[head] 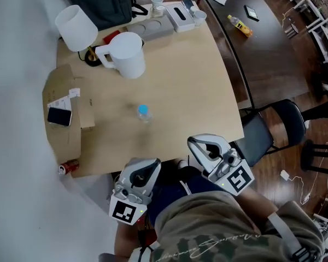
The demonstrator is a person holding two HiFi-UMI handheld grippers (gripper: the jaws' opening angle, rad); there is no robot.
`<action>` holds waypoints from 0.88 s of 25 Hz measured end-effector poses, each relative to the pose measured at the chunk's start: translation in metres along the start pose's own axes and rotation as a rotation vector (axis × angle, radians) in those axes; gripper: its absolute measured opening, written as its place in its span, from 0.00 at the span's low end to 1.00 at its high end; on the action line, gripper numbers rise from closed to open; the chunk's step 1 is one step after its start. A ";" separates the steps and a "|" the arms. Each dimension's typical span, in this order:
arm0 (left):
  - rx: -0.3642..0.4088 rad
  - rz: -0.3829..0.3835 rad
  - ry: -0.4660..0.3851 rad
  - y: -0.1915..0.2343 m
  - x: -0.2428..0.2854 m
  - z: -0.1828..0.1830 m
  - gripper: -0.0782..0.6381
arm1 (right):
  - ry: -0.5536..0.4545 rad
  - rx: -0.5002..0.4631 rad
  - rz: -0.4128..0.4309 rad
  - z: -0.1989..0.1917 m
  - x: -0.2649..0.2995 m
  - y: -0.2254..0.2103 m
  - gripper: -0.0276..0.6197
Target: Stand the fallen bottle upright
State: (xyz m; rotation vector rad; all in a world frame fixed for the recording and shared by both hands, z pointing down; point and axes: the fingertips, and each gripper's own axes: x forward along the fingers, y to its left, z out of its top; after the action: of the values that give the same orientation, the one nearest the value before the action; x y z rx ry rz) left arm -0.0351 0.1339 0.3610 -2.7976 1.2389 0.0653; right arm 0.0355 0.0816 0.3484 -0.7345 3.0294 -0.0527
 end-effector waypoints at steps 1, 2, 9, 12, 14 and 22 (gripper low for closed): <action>-0.021 0.027 0.007 -0.013 0.001 0.004 0.12 | -0.006 0.008 0.015 0.004 -0.015 0.007 0.05; -0.048 0.048 0.011 -0.028 0.001 0.009 0.12 | -0.010 0.022 0.029 0.009 -0.030 0.013 0.05; -0.080 0.025 0.036 -0.105 -0.009 0.041 0.12 | -0.046 0.074 0.071 0.039 -0.089 0.056 0.05; -0.080 0.067 0.059 -0.106 -0.021 0.051 0.12 | -0.063 0.054 0.065 0.050 -0.098 0.066 0.05; -0.085 0.091 0.061 -0.103 -0.032 0.058 0.12 | -0.077 0.047 0.062 0.056 -0.101 0.074 0.05; -0.021 0.159 0.078 -0.086 -0.063 0.076 0.12 | -0.095 -0.004 0.063 0.068 -0.093 0.124 0.05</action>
State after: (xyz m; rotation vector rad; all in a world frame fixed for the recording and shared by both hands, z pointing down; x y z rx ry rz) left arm -0.0143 0.2444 0.2950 -2.7378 1.4849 -0.0211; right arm 0.0632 0.2327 0.2768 -0.6224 2.9605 -0.0104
